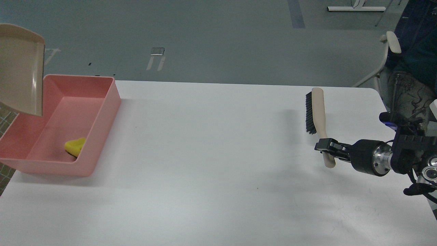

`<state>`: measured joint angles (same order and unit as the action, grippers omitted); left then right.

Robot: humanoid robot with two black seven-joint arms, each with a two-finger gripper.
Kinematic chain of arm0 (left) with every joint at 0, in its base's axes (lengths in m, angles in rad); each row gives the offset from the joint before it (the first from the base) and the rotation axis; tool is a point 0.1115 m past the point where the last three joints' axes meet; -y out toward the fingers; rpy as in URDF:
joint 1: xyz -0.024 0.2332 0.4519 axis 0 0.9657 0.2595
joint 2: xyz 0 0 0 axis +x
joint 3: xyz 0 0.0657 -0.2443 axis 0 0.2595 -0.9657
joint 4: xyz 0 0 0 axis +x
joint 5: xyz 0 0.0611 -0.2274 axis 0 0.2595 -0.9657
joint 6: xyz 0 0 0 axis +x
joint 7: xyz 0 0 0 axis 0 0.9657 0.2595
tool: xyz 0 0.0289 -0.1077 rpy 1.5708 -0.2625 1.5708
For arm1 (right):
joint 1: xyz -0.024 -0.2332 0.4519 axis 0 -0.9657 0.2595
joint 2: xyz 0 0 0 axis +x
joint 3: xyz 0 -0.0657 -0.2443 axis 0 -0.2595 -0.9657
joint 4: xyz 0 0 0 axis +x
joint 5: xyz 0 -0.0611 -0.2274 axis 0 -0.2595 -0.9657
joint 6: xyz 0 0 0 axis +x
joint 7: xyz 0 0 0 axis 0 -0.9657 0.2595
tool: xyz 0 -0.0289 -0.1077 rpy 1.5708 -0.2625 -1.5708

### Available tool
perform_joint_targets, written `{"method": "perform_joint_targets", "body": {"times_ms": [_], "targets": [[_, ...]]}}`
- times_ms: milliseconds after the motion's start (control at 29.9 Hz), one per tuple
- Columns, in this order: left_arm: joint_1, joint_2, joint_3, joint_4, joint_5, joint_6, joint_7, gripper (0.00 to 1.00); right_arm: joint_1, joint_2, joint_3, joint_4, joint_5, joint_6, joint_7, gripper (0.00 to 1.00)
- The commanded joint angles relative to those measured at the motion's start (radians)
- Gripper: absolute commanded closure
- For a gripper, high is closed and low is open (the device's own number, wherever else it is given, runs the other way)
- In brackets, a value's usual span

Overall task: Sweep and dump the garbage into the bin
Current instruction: 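Lift the dustpan over the pink bin and tip it, then lower the empty dustpan back onto the table with the left gripper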

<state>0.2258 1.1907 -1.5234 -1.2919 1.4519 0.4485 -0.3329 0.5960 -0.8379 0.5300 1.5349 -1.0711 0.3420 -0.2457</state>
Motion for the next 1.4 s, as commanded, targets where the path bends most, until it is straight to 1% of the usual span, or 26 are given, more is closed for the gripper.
{"method": "perform_joint_targets", "body": {"times_ms": [0,67,134,167,234,334,368,401,468,535,568,602,635,669,735,802,836,903,936,1036,1103,1203,1371], "targets": [[-0.077,0.029,0.0,-0.014,-0.018,0.016,0.0,1.0,-0.004,0.009,-0.001,0.001,-0.001,0.0,0.0,1.0],[-0.17,0.027,0.014,-0.059,-0.034,0.0,-0.003,1.0,-0.007,0.01,-0.001,0.001,-0.001,0.003,0.002,1.0],[-0.2,0.023,0.015,-0.086,-0.036,-0.019,-0.003,1.0,-0.013,0.008,-0.001,0.001,-0.001,0.003,0.002,1.0],[-0.212,0.017,0.02,-0.11,-0.036,-0.043,-0.003,1.0,-0.018,0.008,0.002,0.001,-0.003,0.003,0.006,1.0],[-0.227,-0.028,0.038,-0.153,-0.038,-0.079,0.002,1.0,-0.022,0.008,0.002,0.001,-0.004,0.003,0.008,1.0],[-0.269,-0.111,0.066,-0.227,-0.038,-0.155,0.014,1.0,-0.024,0.008,0.002,0.001,-0.004,0.003,0.008,1.0],[-0.295,-0.156,0.09,-0.254,-0.038,-0.21,0.031,1.0,-0.025,0.008,0.002,0.001,-0.004,0.003,0.008,1.0],[-0.31,-0.181,0.101,-0.263,-0.038,-0.235,0.043,1.0,-0.025,0.008,0.002,0.001,-0.004,0.003,0.008,1.0],[-0.361,-0.311,0.141,-0.276,-0.039,-0.322,0.093,1.0,-0.031,0.008,0.002,0.001,-0.004,0.003,0.008,1.0],[-0.378,-0.374,0.158,-0.274,-0.039,-0.346,0.109,1.0,-0.033,0.008,0.002,0.001,-0.004,0.003,0.008,1.0],[-0.39,-0.434,0.181,-0.273,-0.039,-0.361,0.129,1.0,-0.033,0.008,0.002,-0.001,-0.004,0.005,0.008,1.0],[-0.396,-0.459,0.196,-0.271,-0.039,-0.364,0.14,1.0,-0.033,0.008,0.002,-0.001,-0.004,0.005,0.008,1.0],[-0.413,-0.508,0.236,-0.265,-0.041,-0.364,0.169,1.0,-0.038,0.008,0.002,0.001,-0.004,0.005,0.008,1.0],[-0.425,-0.534,0.258,-0.261,-0.044,-0.364,0.184,1.0,-0.039,0.006,0.002,0.001,-0.004,0.005,0.008,1.0],[-0.476,-0.653,0.343,-0.23,-0.05,-0.358,0.228,1.0,-0.041,0.005,0.002,-0.001,-0.004,0.005,0.008,1.0],[-0.485,-0.712,0.37,-0.199,-0.05,-0.353,0.245,1.0,-0.044,0.005,0.002,0.001,-0.004,0.005,0.008,1.0],[-0.487,-0.768,0.38,-0.172,-0.05,-0.349,0.259,1.0,-0.044,0.005,0.002,0.001,-0.004,0.005,0.008,1.0],[-0.485,-0.842,0.384,-0.127,-0.047,-0.343,0.275,1.0,-0.045,0.002,0.002,0.001,-0.004,0.005,0.008,1.0],[-0.485,-0.891,0.384,-0.095,-0.044,-0.337,0.279,1.0,-0.045,0.0,0.002,0.002,-0.004,0.006,0.008,1.0],[-0.482,-0.959,0.384,-0.048,-0.041,-0.326,0.281,1.0,-0.045,-0.001,0.002,0.001,-0.004,0.006,0.008,1.0],[-0.476,-0.977,0.385,-0.017,-0.041,-0.32,0.278,1.0,-0.047,-0.001,0.002,0.002,-0.004,0.006,0.008,1.0],[-0.473,-0.979,0.429,0.011,-0.044,-0.315,0.275,1.0,-0.051,-0.001,0.001,0.001,-0.004,0.006,0.008,1.0],[-0.456,-0.962,0.538,0.023,-0.045,-0.28,0.256,1.0,-0.059,0.0,0.001,0.002,-0.004,0.009,0.008,1.0]]}}
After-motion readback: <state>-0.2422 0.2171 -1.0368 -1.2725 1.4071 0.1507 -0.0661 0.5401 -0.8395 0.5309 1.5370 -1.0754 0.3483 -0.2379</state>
